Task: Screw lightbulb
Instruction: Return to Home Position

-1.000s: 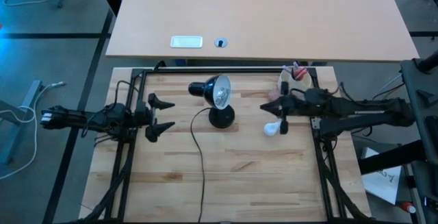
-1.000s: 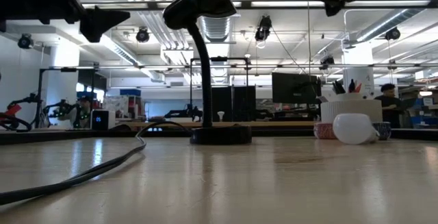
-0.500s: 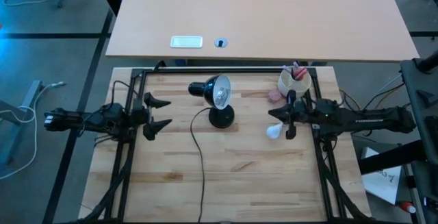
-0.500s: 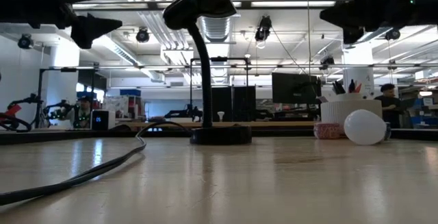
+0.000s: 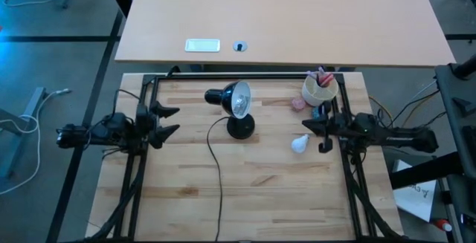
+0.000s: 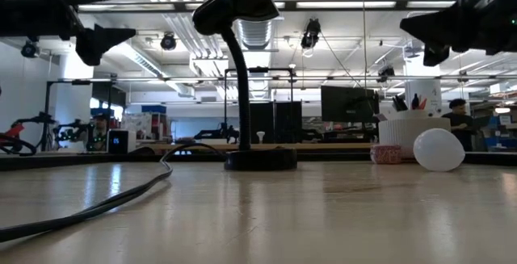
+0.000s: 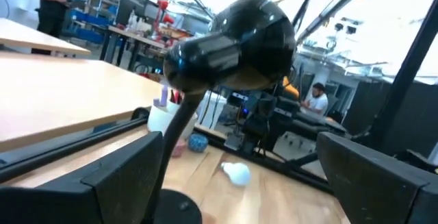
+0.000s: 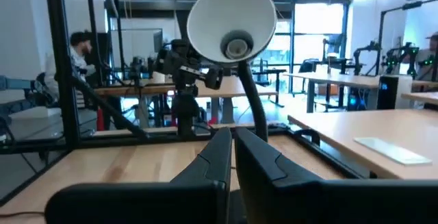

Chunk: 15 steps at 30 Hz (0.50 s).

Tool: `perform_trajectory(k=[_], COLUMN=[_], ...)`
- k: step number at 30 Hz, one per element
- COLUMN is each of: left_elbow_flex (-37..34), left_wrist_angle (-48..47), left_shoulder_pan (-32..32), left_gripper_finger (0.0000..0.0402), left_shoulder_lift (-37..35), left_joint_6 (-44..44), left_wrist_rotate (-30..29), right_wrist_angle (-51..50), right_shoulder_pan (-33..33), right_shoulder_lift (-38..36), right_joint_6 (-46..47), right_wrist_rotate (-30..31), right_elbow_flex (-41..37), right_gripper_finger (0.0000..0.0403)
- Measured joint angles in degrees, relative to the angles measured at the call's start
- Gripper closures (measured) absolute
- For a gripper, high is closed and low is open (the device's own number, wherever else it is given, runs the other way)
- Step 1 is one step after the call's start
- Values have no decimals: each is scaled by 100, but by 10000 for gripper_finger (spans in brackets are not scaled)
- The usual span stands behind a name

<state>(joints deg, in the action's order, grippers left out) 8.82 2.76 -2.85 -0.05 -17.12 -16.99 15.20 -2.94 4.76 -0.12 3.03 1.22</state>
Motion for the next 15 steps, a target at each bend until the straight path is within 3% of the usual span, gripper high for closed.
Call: perform_trajectory(k=[4,8,12,15], left_elbow_flex=[-212,-676,-811,-816], left_wrist_angle=[74,461,578,717], left_shoulder_pan=[6,7,2,6], left_gripper_finger=[27,27,27,27], left_shoulder_lift=[4,7,50,34], left_joint_6=[96,130,771,1108], left_wrist_rotate=[97,439,1672,2004], right_wrist_angle=[-663,-740,-1233,-1403], right_shoulder_pan=[0,0,2,-13], right_shoulder_lift=[-465,-458,-382,-262], right_joint_6=[203,218,177,203], right_wrist_rotate=[3,-145,-175,264], right_elbow_flex=[-75,-73,-68,-55], right_gripper_finger=[390,390,390,390])
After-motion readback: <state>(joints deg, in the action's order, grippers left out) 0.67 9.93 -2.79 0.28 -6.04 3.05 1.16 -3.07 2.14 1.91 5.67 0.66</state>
